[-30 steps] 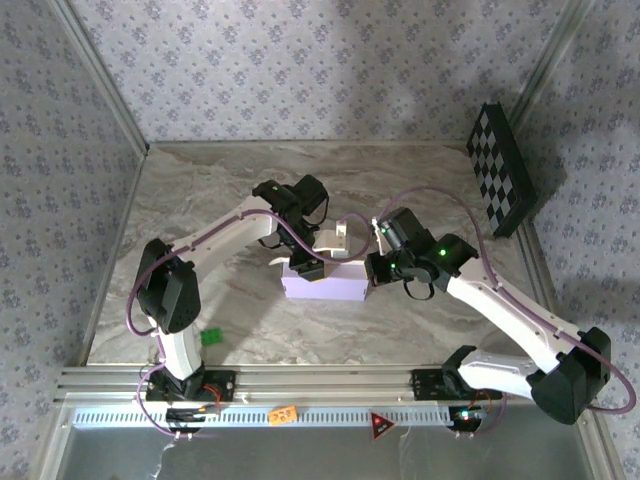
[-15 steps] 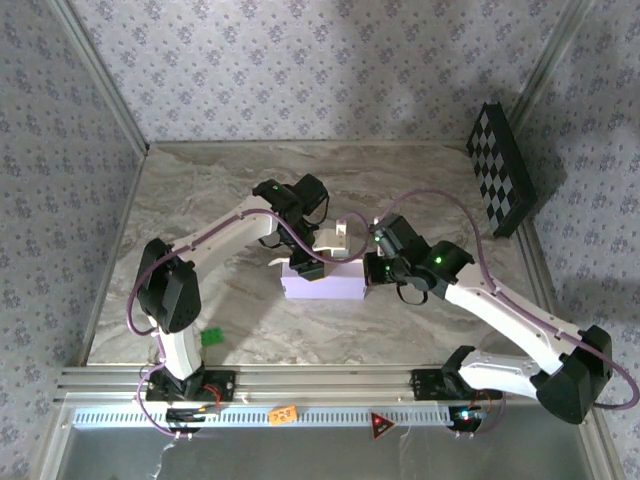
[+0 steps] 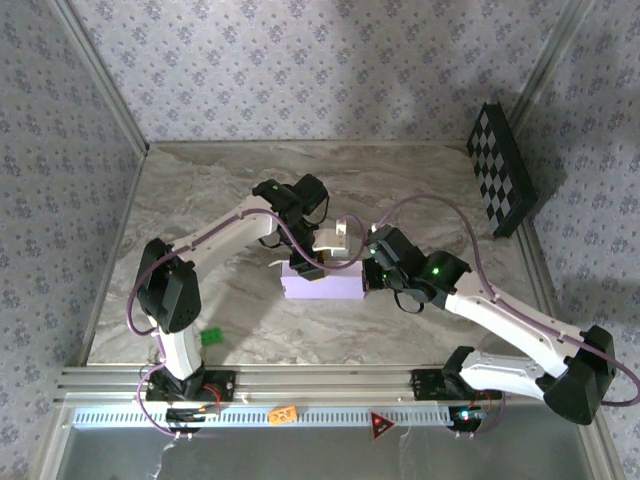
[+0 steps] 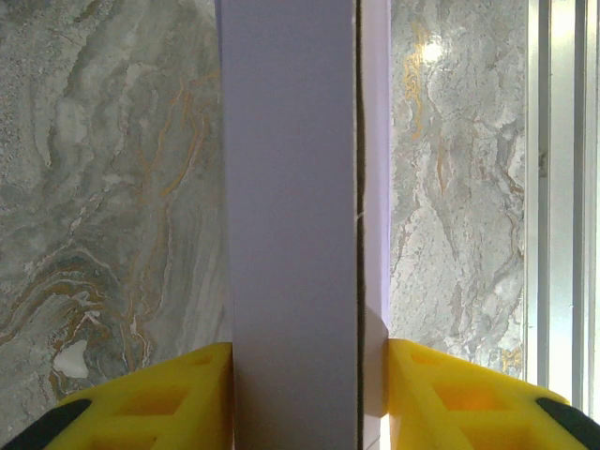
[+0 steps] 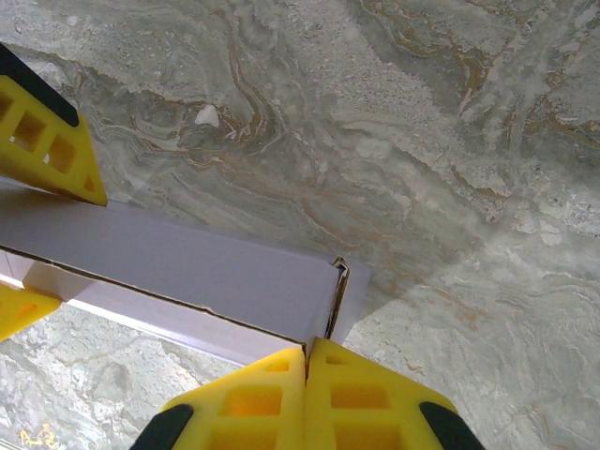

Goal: Fold the paper box

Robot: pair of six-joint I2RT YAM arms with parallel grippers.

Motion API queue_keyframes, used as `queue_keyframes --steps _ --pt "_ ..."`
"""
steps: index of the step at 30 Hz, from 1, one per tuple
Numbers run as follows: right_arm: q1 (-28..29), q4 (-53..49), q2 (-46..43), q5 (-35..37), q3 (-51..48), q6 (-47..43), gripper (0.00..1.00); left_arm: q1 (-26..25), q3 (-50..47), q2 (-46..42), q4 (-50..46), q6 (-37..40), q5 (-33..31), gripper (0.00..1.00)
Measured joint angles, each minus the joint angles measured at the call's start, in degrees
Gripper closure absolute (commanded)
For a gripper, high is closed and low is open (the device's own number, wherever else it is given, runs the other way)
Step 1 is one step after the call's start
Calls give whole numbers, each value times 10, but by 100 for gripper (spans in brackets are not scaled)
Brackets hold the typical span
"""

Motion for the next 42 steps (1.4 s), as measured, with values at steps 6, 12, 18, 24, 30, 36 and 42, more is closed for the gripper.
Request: queue_keyframes --steps 6,12,18,24,30,36,42 --pt "1 10 0 -1 -1 0 95 0 -1 -2 11 -11 -3 43" --pt "4 17 2 -1 -1 1 95 4 -41 -80 76 -68 -14 37" --pt "5 17 3 -1 -1 3 95 14 -106 -216 142 -186 -86 37" --pt "5 23 17 -1 4 4 95 25 -196 -315 150 -329 -160 41" --pt "5 25 28 -7 12 5 95 30 -304 -421 144 -436 -189 35" --pt "5 24 35 -17 20 5 95 36 -332 -460 141 -490 -221 38" --pt "6 24 35 -19 21 5 95 49 -332 -410 139 -518 -226 51"
